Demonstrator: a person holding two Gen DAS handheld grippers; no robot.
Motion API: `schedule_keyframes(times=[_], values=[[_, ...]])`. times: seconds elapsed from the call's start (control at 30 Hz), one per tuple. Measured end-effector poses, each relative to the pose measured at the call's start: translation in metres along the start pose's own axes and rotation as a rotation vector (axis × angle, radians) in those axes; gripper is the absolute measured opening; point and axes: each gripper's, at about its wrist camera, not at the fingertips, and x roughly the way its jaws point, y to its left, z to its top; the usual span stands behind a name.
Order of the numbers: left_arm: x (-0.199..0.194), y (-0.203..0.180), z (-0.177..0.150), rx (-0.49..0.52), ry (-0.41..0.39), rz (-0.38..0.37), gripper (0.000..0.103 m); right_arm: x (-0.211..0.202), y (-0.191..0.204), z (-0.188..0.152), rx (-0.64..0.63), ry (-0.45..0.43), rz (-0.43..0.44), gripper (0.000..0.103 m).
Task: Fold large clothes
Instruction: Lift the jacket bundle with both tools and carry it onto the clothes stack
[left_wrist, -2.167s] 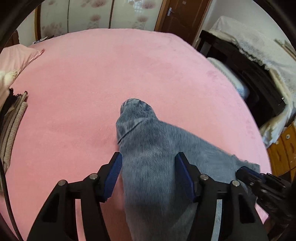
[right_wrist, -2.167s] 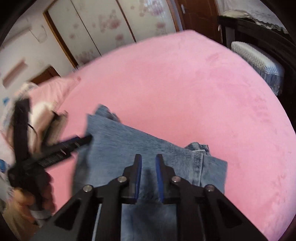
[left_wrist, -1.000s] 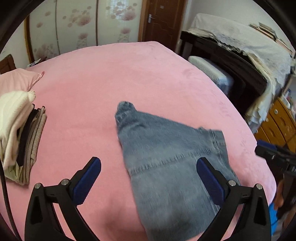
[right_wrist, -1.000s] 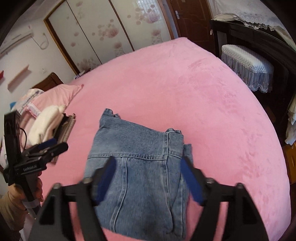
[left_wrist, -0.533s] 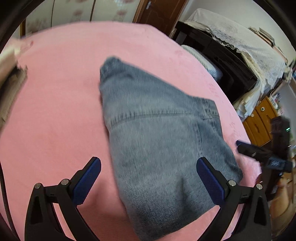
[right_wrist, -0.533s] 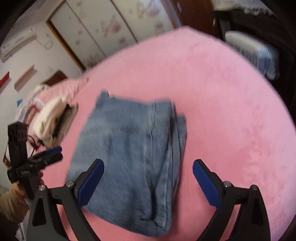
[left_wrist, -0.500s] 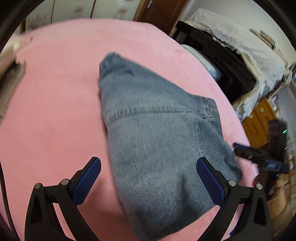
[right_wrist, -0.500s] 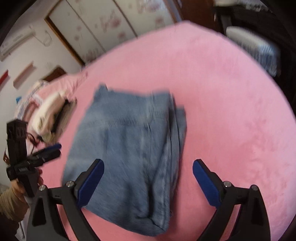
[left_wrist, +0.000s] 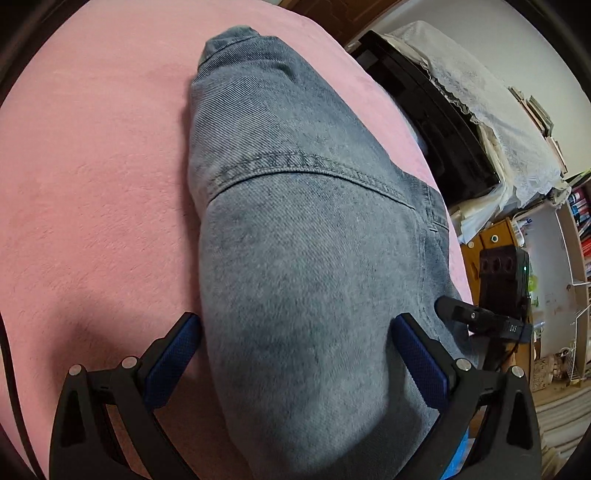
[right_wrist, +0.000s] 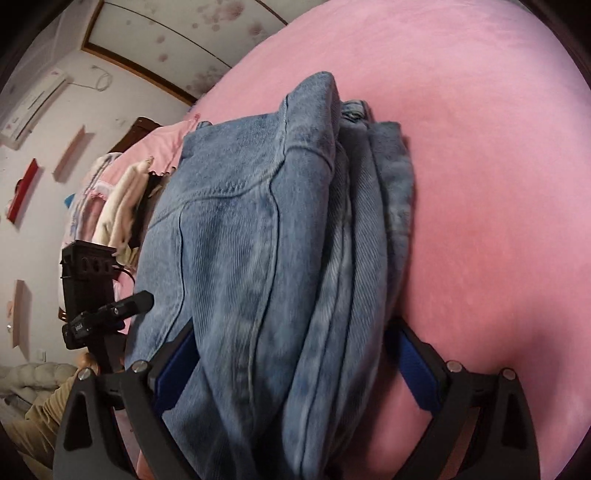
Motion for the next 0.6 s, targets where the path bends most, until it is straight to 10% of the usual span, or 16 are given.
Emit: schedule_keyframes(times=[0.3, 0.6], values=[[0.014, -0.010, 0.006, 0.061, 0.096, -0.016, 0.102, 0.018, 0.016, 0.010, -0.145, 0.052, -0.009, 0.097], [-0.003, -0.034, 0.003, 0.099, 0.029, 0.082, 0.067, 0.003, 0.033, -0.001, -0.217, -0.051, -0.024, 0.046]])
